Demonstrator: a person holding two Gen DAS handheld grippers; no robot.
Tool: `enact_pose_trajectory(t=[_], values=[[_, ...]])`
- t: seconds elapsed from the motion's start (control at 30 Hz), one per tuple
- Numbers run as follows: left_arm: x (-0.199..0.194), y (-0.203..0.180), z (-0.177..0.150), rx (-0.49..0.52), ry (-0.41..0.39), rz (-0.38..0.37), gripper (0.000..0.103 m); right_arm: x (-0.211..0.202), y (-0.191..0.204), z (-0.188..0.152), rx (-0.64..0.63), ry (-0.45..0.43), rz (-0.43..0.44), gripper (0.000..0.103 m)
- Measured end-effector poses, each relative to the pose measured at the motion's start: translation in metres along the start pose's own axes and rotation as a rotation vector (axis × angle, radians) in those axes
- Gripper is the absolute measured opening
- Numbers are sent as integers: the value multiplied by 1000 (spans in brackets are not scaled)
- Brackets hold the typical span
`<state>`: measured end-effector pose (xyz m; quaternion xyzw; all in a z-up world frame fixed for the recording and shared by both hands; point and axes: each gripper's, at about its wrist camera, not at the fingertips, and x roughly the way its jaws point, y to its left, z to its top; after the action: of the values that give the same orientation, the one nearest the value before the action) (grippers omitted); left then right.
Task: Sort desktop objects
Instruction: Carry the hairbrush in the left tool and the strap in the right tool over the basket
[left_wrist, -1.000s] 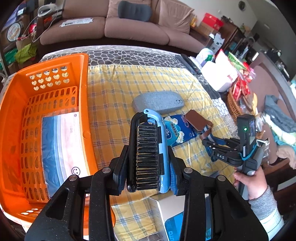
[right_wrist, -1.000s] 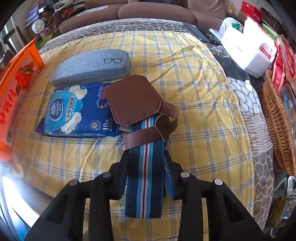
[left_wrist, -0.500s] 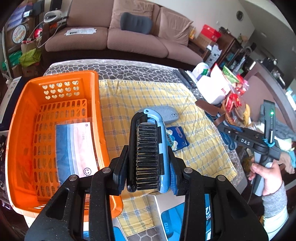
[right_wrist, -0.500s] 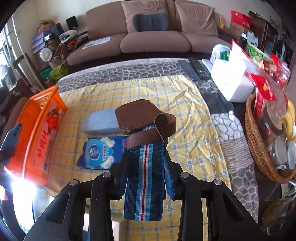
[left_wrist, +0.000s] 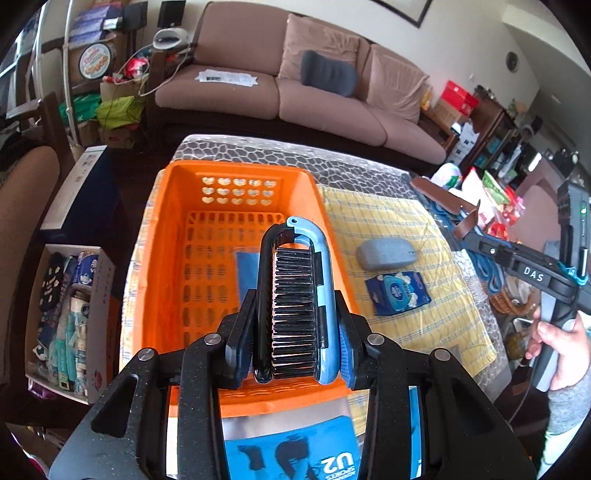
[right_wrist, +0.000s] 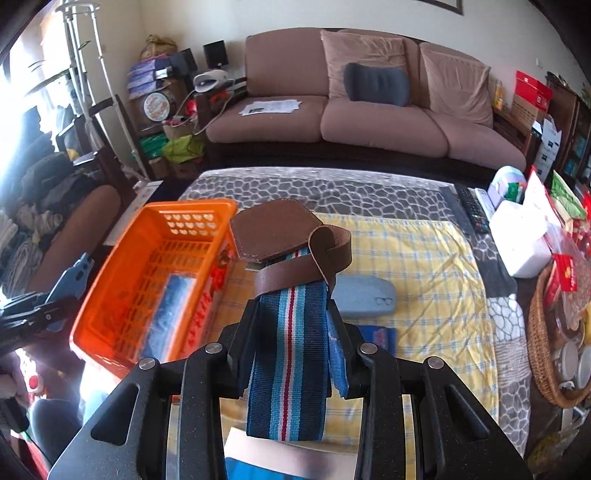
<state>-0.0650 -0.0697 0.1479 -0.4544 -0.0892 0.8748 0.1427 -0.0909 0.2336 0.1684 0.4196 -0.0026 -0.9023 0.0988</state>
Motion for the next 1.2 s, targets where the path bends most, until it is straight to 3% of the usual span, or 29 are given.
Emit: enact_pose_trajectory(t=[0.3,0.6,0.8,1.2], values=[[-9,71,-12,-73,-6,36,35,49,111,21,-83,34,102,34],[-9,111,-21,-103,2,29,35,132,196,9,-40,159,205,34],[-9,131,-23,-122,0,20,35,173,223,-7,20,251,237,34],[-5,143,-28,-146,2,-3,35,211,237,-29,133,396,279,34]])
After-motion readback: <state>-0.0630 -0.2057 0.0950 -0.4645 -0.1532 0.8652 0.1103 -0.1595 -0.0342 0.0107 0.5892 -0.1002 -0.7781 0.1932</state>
